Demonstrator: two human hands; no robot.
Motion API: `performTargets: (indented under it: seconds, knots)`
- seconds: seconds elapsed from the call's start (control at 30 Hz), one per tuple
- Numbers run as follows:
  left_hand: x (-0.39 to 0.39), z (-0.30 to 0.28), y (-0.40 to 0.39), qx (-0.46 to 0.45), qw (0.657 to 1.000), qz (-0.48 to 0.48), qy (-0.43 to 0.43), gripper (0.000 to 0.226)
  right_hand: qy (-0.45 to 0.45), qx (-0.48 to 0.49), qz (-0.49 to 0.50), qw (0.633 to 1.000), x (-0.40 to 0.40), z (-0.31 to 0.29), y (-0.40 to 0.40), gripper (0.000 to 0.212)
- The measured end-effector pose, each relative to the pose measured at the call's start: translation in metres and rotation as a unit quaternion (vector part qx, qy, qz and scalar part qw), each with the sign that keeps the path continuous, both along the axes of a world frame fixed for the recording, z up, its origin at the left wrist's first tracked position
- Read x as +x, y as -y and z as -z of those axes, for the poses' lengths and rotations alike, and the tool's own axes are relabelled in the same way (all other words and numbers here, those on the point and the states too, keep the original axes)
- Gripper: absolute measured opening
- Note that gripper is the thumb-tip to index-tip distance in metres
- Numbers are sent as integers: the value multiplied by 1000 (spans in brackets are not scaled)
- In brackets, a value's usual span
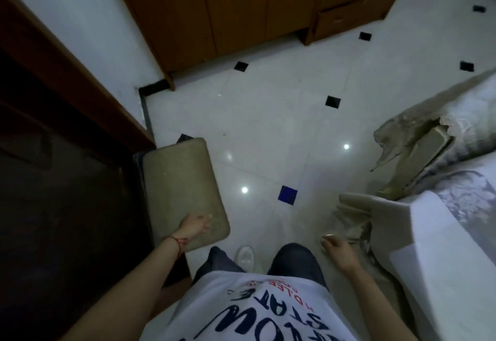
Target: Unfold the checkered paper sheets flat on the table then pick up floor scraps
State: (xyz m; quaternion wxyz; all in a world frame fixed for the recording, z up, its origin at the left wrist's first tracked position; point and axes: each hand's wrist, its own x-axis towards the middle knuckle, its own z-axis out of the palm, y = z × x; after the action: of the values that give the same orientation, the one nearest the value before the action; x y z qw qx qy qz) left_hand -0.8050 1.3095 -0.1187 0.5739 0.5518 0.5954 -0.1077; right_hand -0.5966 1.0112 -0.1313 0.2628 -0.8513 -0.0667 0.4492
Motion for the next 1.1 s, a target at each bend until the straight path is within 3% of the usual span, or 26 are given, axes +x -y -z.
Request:
performTargets:
  seconds: [0.3, 0.7, 0.87, 1.0, 1.1]
  knots:
    - [163, 21, -84, 13, 985, 172, 0, 23, -32, 25, 170, 985, 72, 21, -60, 37]
    - [336, 15, -156, 32, 942, 330, -54, 17, -2, 29, 278, 960, 204, 0, -120, 38]
    - [426, 10, -146, 18, 889, 455, -52, 18, -9, 65, 388, 919, 205, -9, -118, 19]
    - [511, -1, -117, 12, 820, 572, -20, 15, 9, 48, 495, 867, 194, -14, -117, 34]
    - [571, -10, -90, 9, 754, 657, 6, 15, 27, 43, 581, 812, 185, -17, -124, 33]
